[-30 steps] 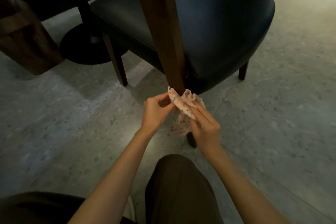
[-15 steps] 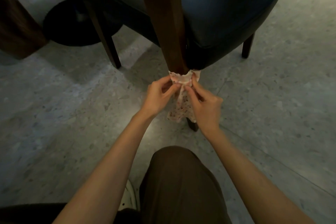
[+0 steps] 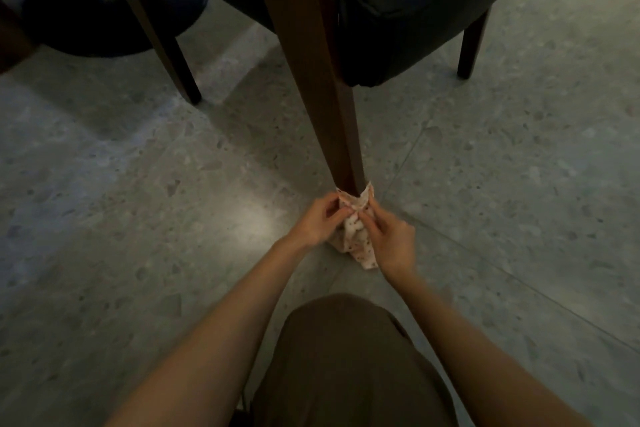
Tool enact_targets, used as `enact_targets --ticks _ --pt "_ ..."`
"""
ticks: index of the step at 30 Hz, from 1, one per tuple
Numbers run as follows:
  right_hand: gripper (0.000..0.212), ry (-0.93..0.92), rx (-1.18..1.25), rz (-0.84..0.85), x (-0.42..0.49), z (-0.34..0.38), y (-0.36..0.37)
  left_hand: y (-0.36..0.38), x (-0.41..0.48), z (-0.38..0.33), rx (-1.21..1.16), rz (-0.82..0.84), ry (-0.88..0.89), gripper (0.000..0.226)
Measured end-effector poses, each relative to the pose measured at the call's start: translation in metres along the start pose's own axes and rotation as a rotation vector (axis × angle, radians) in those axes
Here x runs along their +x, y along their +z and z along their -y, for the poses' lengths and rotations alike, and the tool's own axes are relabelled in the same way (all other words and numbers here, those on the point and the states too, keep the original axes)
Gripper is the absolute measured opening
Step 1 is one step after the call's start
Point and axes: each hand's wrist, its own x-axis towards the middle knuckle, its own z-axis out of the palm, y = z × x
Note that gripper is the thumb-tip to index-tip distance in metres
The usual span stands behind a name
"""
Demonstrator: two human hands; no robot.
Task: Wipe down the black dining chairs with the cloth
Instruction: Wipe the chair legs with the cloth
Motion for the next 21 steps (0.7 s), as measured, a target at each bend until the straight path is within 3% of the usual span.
enact_targets --ticks 6,10,16,21 --pt "0.040 0.108 0.060 0.139 0.002 -0.025 0.014 0.023 0.007 0.023 0.027 0.013 -0.111 0.033" --pt "0.036 0.082 0.042 0.115 0.005 -0.010 0.005 0.015 0.005 0.011 0.025 0.005 -0.130 0.032" --pt "0.036 -0.112 0.010 0.052 0.021 0.054 -0.027 -0.024 -0.015 -0.048 -0.101 -0.110 0.012 0.024" --pt "0.038 -0.244 0.161 -0.006 0.036 0.128 -0.056 -0.062 -0.022 -0.110 -0.188 -0.289 0.181 0.014"
